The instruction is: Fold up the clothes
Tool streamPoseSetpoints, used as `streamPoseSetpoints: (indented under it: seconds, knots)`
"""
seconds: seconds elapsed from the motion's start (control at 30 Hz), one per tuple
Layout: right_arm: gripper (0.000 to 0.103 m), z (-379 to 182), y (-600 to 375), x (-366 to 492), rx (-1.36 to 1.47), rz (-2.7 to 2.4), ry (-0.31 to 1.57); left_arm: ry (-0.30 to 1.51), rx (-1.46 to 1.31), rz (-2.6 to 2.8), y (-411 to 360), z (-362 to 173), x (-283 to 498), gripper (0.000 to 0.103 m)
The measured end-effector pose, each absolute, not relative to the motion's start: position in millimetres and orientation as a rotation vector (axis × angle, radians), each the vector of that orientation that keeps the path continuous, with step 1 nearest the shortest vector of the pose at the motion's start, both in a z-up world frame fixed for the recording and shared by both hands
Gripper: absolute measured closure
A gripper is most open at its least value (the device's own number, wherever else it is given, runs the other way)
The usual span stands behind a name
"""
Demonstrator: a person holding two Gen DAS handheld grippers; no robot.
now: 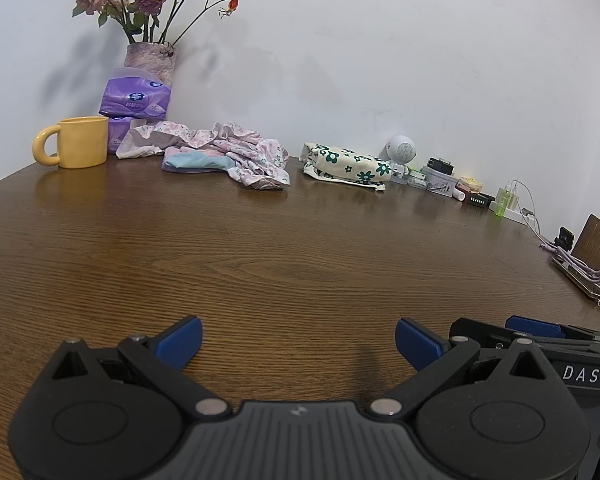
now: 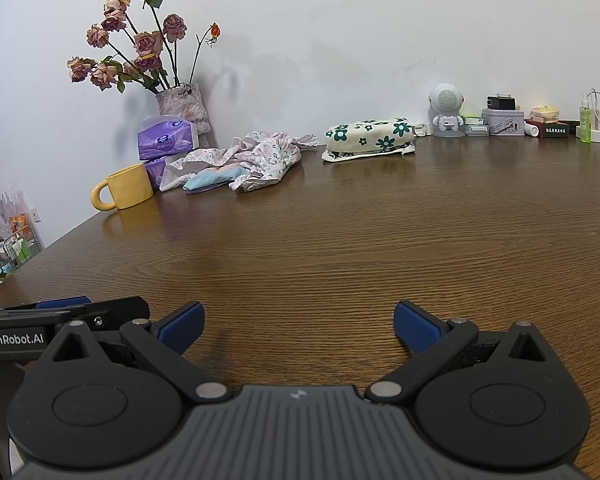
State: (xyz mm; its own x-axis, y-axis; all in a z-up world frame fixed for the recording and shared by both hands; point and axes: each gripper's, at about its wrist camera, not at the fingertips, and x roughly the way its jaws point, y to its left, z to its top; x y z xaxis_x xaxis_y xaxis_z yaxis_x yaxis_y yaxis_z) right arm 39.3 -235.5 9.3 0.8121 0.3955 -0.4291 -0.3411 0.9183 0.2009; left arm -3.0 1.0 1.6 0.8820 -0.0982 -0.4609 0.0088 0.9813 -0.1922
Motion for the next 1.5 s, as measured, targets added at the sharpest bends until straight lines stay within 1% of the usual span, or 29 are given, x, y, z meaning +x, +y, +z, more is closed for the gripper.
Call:
streamPoseSetpoints:
  seconds: [0.43, 0.57, 0.7, 0.87, 1.07, 1.5]
  knots:
    - [0.000, 10, -235, 41, 0.106, 0.399, 0.493, 0.494, -0.181, -0.058, 2, 3, -3, 0.000]
    - [0.000, 13, -232, 43, 0.073, 0.416, 0.512, 0.515, -0.145, -0.063, 0, 5, 1, 0.000]
    - [0.000, 23, -228, 44, 0.057, 0.445, 0.492, 0.536, -0.093, -0.068, -3, 7, 5, 0.000]
    - [0.000, 40, -221, 55, 0.062, 0.483, 0.484, 0.518, -0.111, -0.064, 3, 22, 10, 0.000]
    - [0.000, 61, -205, 77, 0.021, 0.513, 0.481, 0.484, -0.047, -0.033, 9, 45, 24, 0.000]
    - [0.000, 94, -169, 159, 0.010, 0.566, 0.525, 0.538, -0.043, -0.007, 45, 86, 93, 0.000]
